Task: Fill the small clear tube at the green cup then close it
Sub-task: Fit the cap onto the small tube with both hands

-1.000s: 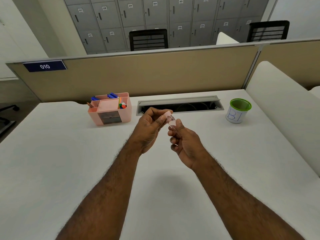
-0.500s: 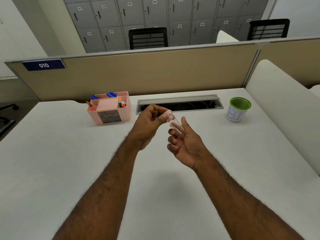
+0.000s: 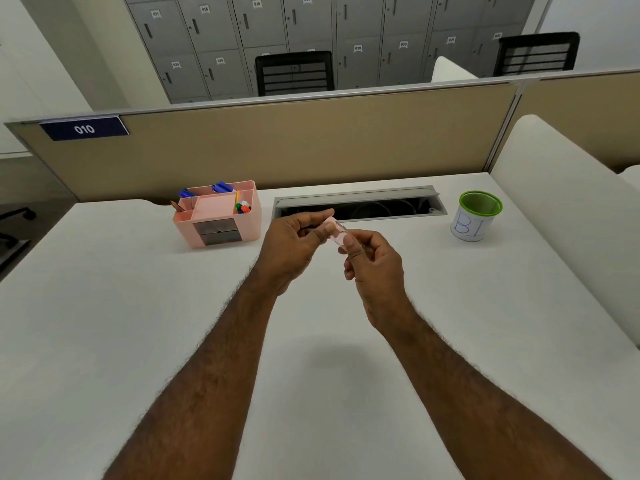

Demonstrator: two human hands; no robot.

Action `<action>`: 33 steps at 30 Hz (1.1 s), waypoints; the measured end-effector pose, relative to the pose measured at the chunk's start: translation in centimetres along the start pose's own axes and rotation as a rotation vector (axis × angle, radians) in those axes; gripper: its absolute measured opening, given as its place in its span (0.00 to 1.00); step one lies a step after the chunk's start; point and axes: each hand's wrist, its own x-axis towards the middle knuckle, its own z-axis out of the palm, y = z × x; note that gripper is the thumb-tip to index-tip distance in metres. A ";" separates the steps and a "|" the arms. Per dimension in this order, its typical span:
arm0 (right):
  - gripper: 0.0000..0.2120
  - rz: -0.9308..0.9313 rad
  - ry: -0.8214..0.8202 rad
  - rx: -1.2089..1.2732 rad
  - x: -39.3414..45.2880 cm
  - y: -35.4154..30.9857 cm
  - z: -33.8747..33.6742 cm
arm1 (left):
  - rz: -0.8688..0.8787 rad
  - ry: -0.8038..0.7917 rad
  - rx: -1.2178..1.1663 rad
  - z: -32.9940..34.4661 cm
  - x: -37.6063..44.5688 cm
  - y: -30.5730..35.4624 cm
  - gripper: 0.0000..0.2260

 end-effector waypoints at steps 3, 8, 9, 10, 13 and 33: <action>0.05 -0.117 0.056 -0.165 0.0 0.3 0.0 | -0.040 0.005 0.013 -0.1 0.3 0.3 0.15; 0.12 -0.281 0.110 -0.327 -0.1 1.0 -0.2 | -0.142 -0.013 0.051 -0.2 0.6 0.5 0.11; 0.12 -0.313 0.118 -0.342 -0.1 1.2 -0.2 | -0.163 -0.013 0.069 -0.2 0.6 0.5 0.09; 0.13 -0.343 0.119 -0.351 -0.2 1.3 -0.2 | -0.181 -0.011 0.085 -0.1 0.6 0.4 0.09; 0.14 -0.423 0.104 -0.374 -0.1 1.5 -0.4 | -0.223 -0.007 0.109 0.1 0.6 0.1 0.11; 0.14 -0.541 0.037 -0.403 0.0 3.0 -0.3 | -0.382 0.162 0.125 0.9 0.5 -2.5 0.24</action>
